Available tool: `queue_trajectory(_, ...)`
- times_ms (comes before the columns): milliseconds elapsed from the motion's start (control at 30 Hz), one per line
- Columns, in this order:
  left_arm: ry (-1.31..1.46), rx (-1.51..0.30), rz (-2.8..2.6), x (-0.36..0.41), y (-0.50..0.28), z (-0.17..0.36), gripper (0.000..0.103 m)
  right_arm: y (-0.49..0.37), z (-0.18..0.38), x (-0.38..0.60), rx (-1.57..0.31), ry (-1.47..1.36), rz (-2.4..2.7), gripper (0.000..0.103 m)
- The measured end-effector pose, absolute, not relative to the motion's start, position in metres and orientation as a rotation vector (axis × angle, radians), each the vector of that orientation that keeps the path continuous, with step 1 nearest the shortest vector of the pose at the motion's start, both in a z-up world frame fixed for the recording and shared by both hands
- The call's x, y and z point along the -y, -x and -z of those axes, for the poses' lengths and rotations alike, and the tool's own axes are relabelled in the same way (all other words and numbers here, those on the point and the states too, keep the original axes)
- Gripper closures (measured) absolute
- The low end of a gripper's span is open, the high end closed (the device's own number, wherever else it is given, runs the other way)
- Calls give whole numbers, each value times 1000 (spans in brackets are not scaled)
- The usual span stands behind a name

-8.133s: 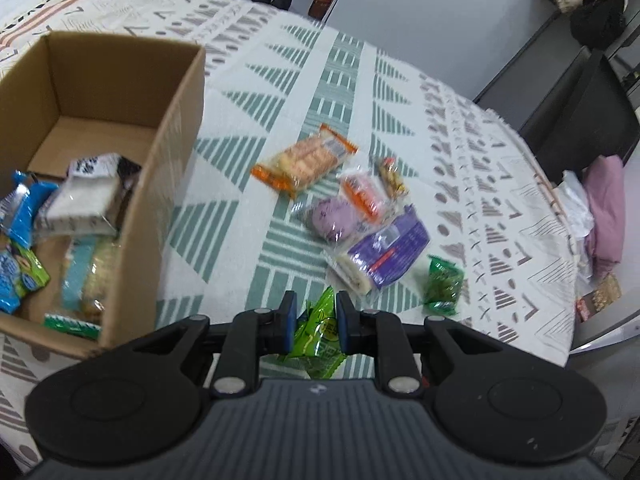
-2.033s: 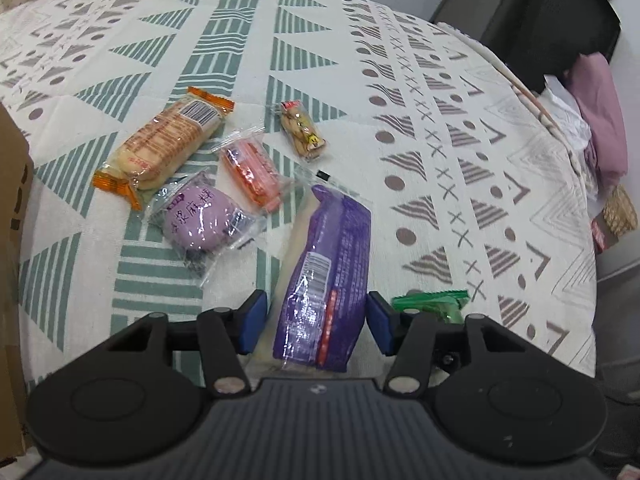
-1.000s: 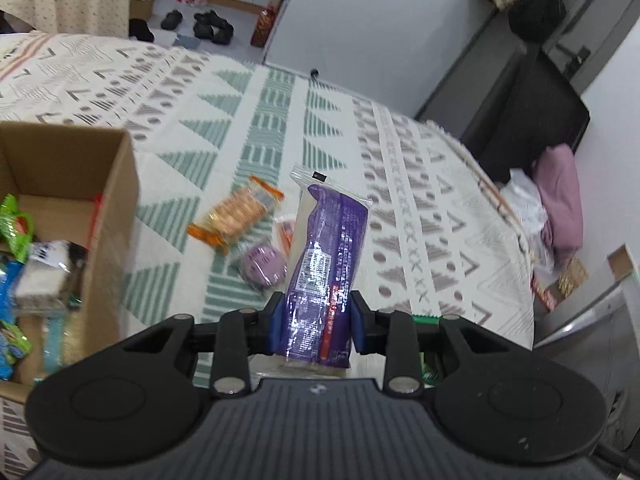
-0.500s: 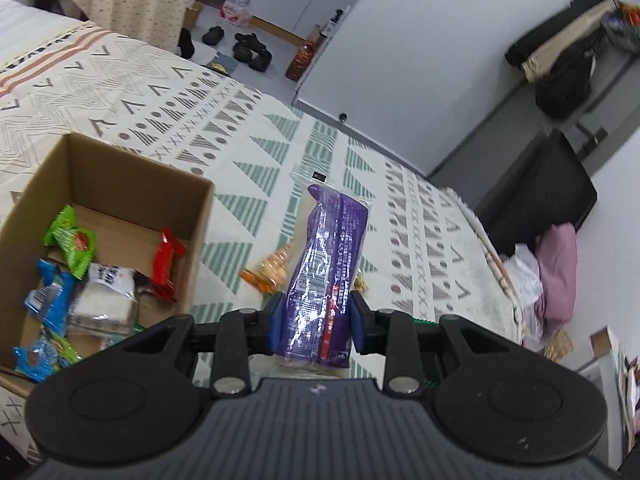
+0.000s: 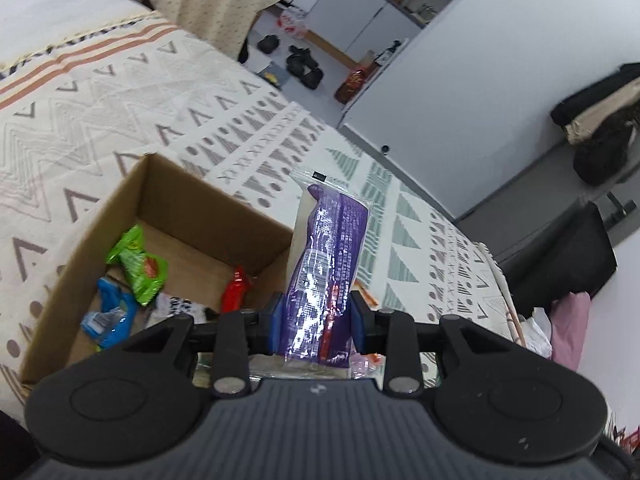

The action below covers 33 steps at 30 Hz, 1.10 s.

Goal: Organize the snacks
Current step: 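Carry both snacks over the box and release them inside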

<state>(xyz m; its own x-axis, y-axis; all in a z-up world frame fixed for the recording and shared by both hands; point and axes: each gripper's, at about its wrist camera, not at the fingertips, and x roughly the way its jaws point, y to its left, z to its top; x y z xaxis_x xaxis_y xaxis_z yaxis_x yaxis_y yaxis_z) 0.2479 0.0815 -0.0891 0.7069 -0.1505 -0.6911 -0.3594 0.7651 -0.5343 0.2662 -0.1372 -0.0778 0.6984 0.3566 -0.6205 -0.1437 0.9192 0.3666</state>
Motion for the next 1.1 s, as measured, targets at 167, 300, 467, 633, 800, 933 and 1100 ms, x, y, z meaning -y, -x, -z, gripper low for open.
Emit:
queue_trajectory(167,732,-804,-174,-97,-249,94,71,-272,78,121,-756,-305,-310,65)
queue_trajectory(300,753,-808,-206,-106,-249,98,71,-276,82,110,-771,-307,-333,65)
queue_trajectory(467,765,-809,-241,-115,-250,102,71,-280,89,99,-794,-315,-353,65)
queue_trajectory(633,768,-814,-299,-126,-244,107,70,-281,93,86,-814,-325,-385,65)
queue_trajectory(800,786,-804,-364,-139,-239,111,68,-280,98,75,-835,-337,-429,64)
queue_trajectory(933,781,-802,-380,-139,-241,109,63,-278,98,68,-839,-308,-448,60)
queue_trajectory(1100,766,-813,-382,-134,-243,110,51,-277,95,81,-831,-328,-440,53)
